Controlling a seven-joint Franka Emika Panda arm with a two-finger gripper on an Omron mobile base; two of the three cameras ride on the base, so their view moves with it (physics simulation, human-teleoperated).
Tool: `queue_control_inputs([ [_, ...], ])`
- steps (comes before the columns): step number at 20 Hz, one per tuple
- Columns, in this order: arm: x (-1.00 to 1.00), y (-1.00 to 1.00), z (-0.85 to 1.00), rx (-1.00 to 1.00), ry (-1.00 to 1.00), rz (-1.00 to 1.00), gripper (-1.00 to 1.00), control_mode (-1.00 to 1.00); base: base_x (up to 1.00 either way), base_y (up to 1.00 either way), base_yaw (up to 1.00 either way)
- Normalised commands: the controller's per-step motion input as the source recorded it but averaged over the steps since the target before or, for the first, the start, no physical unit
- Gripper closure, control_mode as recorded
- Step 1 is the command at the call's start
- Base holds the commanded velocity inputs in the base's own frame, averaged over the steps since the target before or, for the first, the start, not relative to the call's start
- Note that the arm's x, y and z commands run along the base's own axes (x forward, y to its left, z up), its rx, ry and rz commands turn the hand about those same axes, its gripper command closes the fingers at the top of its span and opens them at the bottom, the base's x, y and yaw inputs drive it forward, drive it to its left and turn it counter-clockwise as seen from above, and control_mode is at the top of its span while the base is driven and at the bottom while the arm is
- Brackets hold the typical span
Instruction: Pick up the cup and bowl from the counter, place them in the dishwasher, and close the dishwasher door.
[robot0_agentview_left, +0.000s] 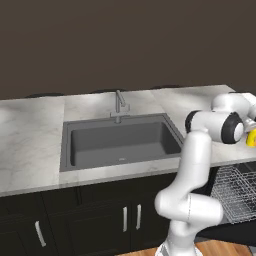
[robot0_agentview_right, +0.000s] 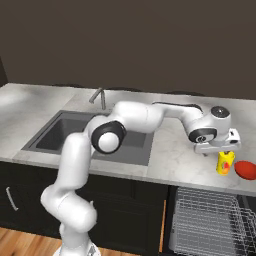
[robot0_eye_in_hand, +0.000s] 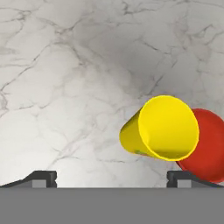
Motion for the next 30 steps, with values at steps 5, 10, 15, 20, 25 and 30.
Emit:
queue_control_inputs([
  [5,0.36,-0.04,-0.29,0.00,0.04,0.00,-1.00,-1.00,0.00,0.00,0.00],
  [10,0.30,0.00,-0.35,0.00,0.04,0.00,-1.00,-1.00,0.00,0.00,0.00],
  [15,0.27,-0.03,-0.28,0.00,0.02,0.00,-1.00,-1.00,0.00,0.00,0.00],
  [20,0.23,-0.08,-0.25,0.00,0.00,0.00,-1.00,-1.00,0.00,0.00,0.00],
  [25,0.18,-0.03,-0.21,0.00,0.00,0.00,1.00,-1.00,0.00,0.00,0.00],
  [30,0.00,-0.04,0.00,0.00,0.00,0.00,1.00,-1.00,0.00,0.00,0.00],
])
